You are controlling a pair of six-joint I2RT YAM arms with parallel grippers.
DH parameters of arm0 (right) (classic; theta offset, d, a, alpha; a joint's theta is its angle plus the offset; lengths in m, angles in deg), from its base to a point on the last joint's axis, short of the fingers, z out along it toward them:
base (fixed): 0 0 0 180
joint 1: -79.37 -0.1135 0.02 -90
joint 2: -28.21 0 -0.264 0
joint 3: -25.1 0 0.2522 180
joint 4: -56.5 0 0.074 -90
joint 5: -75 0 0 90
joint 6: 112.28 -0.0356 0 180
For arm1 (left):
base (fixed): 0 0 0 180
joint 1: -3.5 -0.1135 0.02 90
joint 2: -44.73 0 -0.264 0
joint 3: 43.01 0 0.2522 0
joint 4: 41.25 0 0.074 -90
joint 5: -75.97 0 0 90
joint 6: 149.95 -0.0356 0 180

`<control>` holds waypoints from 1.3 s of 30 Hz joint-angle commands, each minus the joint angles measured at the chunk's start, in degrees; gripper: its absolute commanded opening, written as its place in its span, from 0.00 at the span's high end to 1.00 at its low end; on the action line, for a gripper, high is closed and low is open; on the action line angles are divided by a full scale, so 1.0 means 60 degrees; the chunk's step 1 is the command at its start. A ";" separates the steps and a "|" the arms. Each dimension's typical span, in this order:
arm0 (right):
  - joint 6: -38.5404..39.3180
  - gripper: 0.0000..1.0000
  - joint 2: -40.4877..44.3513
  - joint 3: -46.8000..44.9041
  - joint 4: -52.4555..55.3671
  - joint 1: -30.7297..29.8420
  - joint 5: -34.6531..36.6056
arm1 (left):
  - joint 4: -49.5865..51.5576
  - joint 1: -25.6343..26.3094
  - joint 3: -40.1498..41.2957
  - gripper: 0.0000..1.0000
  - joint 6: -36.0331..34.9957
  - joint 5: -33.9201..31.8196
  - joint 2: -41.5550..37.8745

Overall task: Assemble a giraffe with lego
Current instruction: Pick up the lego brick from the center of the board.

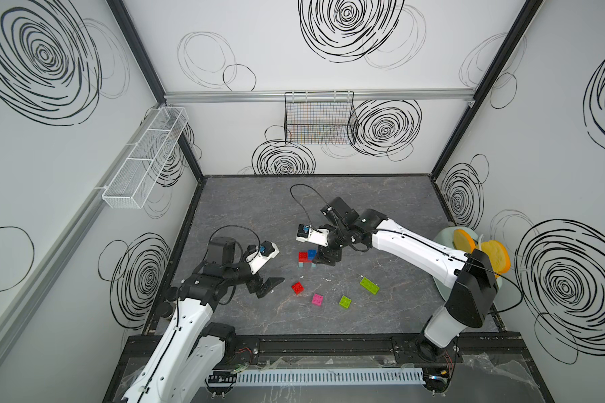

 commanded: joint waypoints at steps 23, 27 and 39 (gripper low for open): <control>-0.5802 0.19 0.2406 -0.6152 -0.5148 -0.3981 0.3339 | -0.0200 -0.0061 0.0099 0.02 -0.0154 0.0271 -0.0004; -0.5920 0.22 0.1996 -0.6065 -0.5009 -0.3877 0.3449 | -0.0212 -0.0053 0.0102 0.02 -0.0119 0.0193 -0.0028; -0.5396 0.37 0.1110 -0.5922 -0.5117 -0.2839 0.2490 | -0.0201 -0.0079 0.0102 0.02 -0.0117 0.0206 -0.0037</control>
